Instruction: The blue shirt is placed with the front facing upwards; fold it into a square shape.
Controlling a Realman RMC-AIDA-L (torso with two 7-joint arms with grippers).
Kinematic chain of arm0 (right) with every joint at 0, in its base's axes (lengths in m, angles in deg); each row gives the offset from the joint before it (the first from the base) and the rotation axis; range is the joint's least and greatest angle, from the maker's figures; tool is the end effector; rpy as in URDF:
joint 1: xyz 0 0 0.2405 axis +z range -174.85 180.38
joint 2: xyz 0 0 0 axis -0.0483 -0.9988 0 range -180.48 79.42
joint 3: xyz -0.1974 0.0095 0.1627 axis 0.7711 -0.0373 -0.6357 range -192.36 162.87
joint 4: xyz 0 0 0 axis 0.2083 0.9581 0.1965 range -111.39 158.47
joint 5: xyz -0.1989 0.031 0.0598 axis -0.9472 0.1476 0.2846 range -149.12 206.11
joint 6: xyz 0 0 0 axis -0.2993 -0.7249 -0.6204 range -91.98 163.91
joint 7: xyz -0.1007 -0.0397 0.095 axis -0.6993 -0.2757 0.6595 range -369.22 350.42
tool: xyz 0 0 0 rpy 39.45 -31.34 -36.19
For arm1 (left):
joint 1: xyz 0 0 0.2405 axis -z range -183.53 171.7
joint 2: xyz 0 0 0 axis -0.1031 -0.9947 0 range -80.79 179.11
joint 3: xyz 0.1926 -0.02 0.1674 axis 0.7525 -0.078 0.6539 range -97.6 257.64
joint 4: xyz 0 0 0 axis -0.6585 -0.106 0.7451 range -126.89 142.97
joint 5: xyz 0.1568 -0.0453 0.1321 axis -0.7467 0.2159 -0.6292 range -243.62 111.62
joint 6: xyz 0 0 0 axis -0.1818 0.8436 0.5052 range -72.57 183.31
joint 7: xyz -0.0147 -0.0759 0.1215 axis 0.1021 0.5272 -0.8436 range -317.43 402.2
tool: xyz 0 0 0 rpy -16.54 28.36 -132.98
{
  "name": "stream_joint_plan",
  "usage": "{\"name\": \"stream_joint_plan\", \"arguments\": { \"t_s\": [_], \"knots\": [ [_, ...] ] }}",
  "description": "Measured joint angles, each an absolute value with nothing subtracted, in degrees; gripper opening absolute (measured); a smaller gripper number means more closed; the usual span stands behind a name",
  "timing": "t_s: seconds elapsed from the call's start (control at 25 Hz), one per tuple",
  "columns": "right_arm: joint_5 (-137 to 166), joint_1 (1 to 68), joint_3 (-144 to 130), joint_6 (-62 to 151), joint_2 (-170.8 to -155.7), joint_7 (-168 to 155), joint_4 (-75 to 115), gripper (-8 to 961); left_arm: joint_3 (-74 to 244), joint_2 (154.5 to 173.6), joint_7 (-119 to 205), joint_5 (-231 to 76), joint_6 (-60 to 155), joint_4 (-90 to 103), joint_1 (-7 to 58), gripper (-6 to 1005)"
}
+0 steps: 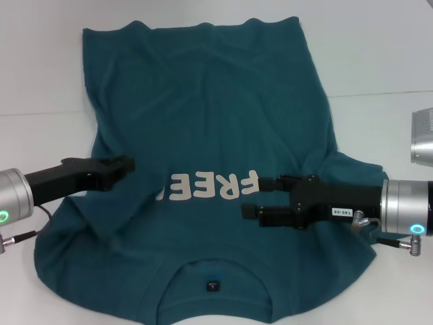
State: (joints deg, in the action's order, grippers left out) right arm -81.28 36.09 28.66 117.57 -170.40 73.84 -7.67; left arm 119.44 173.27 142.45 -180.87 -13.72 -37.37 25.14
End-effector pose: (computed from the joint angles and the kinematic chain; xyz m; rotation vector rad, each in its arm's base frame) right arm 0.2491 0.3448 -0.0283 -2.6767 0.7973 0.7520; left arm -0.2608 0.3756 0.0009 -2.3329 -1.0234 -0.6519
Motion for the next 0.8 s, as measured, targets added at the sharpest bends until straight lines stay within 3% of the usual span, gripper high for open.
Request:
{"name": "stream_joint_plan", "arguments": {
  "t_s": [0.36, 0.56, 0.8],
  "knots": [
    [-81.1, 36.07, 28.67, 117.68, -170.36, 73.83, -7.66, 883, 117.34, 173.22, 142.92, -179.76, -11.79, -37.64, 22.7, 356],
    [-81.04, 36.07, 28.67, 117.77, -170.21, 73.83, -7.87, 883, 116.22, 173.06, 142.62, -180.22, -11.48, -38.45, 21.05, 588],
    [-81.01, 36.07, 28.67, 117.97, -170.12, 74.02, -8.15, 883, 116.21, 173.12, 142.58, -181.68, -12.33, -40.8, 18.32, 699]
  ]
}}
